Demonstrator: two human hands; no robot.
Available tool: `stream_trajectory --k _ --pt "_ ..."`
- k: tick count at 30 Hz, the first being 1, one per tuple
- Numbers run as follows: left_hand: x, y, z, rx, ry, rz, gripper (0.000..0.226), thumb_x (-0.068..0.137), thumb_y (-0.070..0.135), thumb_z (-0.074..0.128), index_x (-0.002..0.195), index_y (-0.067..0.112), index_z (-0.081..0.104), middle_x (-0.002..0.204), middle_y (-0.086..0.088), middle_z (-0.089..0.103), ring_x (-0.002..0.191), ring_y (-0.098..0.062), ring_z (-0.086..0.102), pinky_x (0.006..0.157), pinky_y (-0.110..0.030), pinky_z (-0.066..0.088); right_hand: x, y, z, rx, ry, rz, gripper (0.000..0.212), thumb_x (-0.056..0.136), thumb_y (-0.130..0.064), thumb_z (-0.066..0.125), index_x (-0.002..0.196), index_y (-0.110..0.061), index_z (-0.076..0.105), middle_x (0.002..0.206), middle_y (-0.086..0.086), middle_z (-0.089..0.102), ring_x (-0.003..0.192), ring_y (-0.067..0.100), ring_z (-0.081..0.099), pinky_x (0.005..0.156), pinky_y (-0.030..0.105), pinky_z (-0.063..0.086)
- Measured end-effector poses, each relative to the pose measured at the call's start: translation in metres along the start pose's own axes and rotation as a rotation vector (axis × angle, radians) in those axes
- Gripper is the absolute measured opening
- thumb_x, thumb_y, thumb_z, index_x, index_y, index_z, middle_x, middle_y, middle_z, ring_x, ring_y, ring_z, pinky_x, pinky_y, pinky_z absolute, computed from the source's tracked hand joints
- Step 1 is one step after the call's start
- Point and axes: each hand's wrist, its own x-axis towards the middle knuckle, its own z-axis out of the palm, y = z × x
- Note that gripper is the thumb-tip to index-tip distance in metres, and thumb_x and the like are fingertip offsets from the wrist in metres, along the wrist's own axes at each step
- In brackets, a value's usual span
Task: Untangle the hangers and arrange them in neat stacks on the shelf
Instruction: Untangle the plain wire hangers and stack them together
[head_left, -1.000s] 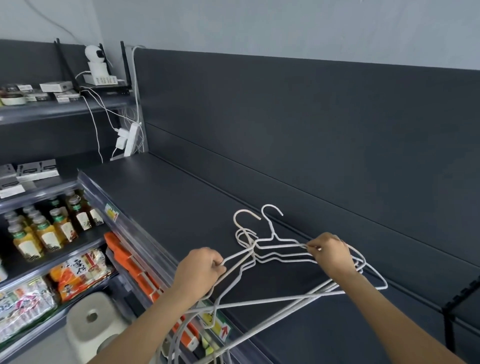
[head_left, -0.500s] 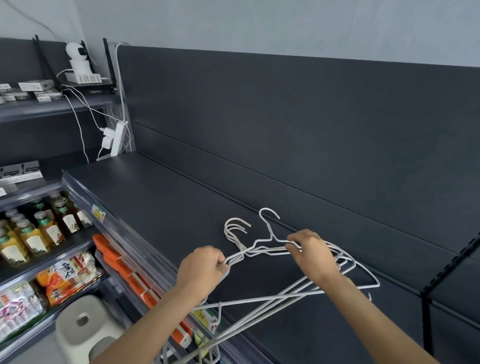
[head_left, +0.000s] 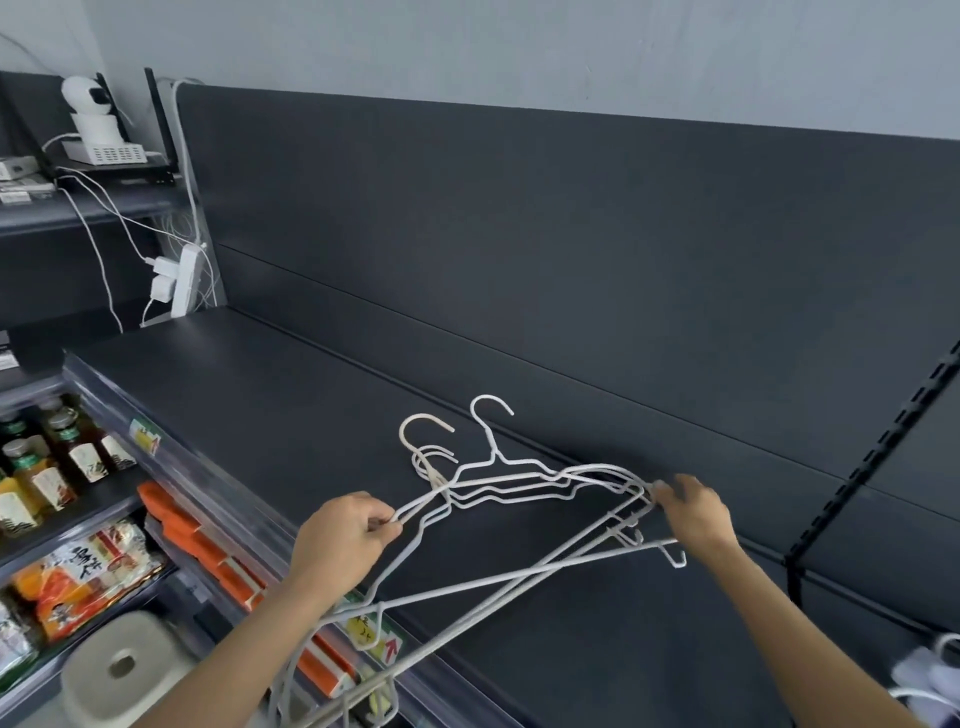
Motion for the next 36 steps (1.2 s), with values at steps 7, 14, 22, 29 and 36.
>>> stream_trajectory --k 7,14,22,29,36 --pt "0.005 0.002 0.003 -0.060 -0.015 -0.019 0.008 0.081 0.026 0.068 0.079 0.021 0.073 0.080 0.007 0.066 0.078 -0.012 0.064 0.071 -0.034 0.054 0.010 0.020 -0.021 0.339 -0.012 0.104 0.031 0.094 -0.013 0.043 0.117 0.005 0.054 0.098 0.027 0.059 0.085 0.032 0.057 0.073 0.039 0.046" --pt "0.009 0.012 0.009 -0.013 -0.012 -0.021 0.010 0.081 0.027 0.066 0.083 0.020 0.073 0.080 0.008 0.064 0.075 -0.013 0.062 0.064 -0.026 0.047 0.009 0.029 -0.023 0.026 -0.021 0.020 0.039 0.093 -0.023 0.047 0.126 -0.004 0.050 0.128 0.021 0.054 0.117 0.036 0.050 0.098 0.043 0.039" --pt "0.007 0.022 0.009 -0.019 -0.014 -0.013 0.011 0.081 0.025 0.067 0.083 0.017 0.074 0.080 0.009 0.061 0.081 -0.016 0.064 0.070 -0.028 0.049 -0.046 0.001 0.016 -0.266 -0.095 -0.660 0.046 0.085 -0.045 0.054 0.119 -0.016 0.060 0.121 0.003 0.058 0.110 0.022 0.057 0.097 0.038 0.043" --pt "0.002 0.027 0.000 0.014 0.063 0.044 0.012 0.081 0.025 0.067 0.078 0.014 0.073 0.081 0.000 0.064 0.074 -0.019 0.064 0.069 -0.035 0.052 -0.016 -0.039 0.012 -0.188 0.068 -0.565 0.038 0.092 -0.027 0.049 0.127 -0.010 0.052 0.131 0.007 0.054 0.123 0.027 0.045 0.105 0.039 0.031" --pt "-0.002 0.041 -0.002 -0.008 0.062 0.087 0.013 0.079 0.021 0.068 0.074 0.009 0.071 0.080 -0.003 0.064 0.073 -0.021 0.063 0.071 -0.039 0.051 -0.009 -0.090 0.015 0.029 -0.329 -0.465 0.032 0.090 -0.035 0.052 0.100 -0.008 0.066 0.098 0.004 0.069 0.099 0.022 0.061 0.096 0.035 0.044"
